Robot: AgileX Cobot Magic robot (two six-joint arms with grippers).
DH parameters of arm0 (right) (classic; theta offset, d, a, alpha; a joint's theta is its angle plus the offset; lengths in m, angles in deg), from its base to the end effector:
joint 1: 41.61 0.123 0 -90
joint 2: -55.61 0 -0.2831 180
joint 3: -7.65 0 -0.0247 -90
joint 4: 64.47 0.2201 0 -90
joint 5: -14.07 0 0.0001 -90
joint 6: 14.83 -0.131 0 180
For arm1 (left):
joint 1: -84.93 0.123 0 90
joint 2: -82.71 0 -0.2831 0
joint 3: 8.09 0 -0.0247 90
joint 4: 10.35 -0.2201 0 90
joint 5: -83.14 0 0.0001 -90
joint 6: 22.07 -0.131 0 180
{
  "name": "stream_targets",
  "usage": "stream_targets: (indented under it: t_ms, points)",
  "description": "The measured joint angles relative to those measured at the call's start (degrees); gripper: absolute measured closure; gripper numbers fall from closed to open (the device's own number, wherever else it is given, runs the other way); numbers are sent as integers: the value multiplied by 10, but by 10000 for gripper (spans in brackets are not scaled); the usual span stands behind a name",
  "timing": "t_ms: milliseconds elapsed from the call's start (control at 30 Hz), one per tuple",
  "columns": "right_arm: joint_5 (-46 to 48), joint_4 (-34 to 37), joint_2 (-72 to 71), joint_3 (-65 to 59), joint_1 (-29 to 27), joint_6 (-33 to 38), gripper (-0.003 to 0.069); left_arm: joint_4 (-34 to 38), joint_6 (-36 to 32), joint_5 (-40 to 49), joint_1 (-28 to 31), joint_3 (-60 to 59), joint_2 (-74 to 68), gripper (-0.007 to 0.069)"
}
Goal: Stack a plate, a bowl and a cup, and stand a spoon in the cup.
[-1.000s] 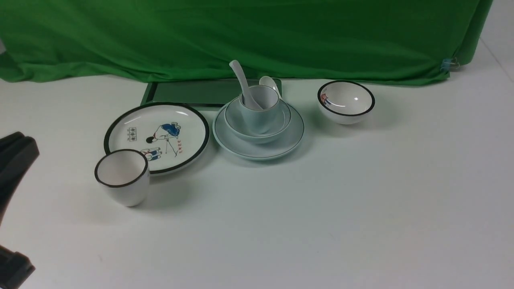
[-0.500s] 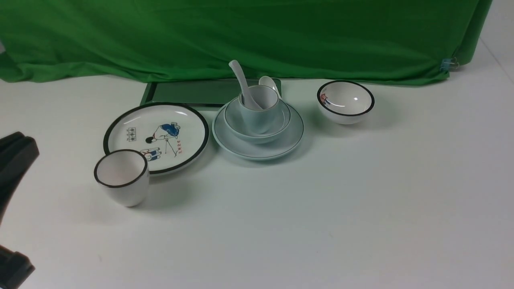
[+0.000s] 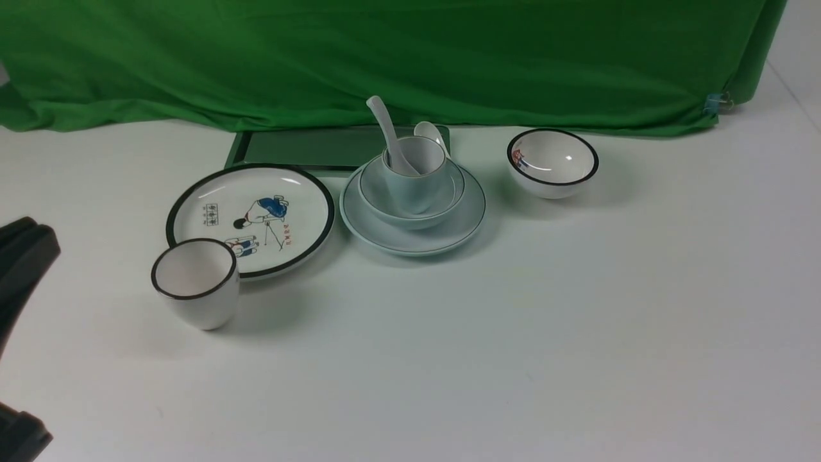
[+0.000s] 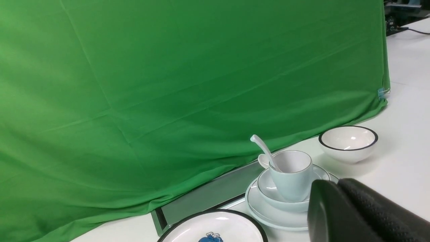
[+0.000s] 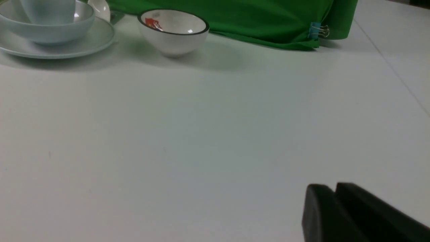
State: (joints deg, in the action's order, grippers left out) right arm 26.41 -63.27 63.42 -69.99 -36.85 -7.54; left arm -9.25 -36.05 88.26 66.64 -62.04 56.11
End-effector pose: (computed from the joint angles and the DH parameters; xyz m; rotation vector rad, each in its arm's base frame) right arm 0.0665 0.0061 0.1857 -0.1651 1.6987 -0.0138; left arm 0.0859 -0.0286 0.3201 0.4032 1.4403 -0.0774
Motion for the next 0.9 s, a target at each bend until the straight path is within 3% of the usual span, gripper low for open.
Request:
stream_targets:
  t_ms: [133,267,467,533,700,900]
  points:
    - [0,0,0,0,0,0,552,49,0,-35,0,-48,49,656]
    - [0,0,0,0,-1,0,541,48,1,-51,12,-101,97,656]
    - [0,0,0,0,-3,0,526,48,36,-51,109,-181,160,656]
    - [0,0,0,0,-3,0,523,48,56,-36,146,-212,180,656]
    - [2,0,0,0,-3,0,514,42,125,66,163,-235,186,656]
    - [2,0,0,0,-3,0,502,30,126,95,163,-236,186,656]
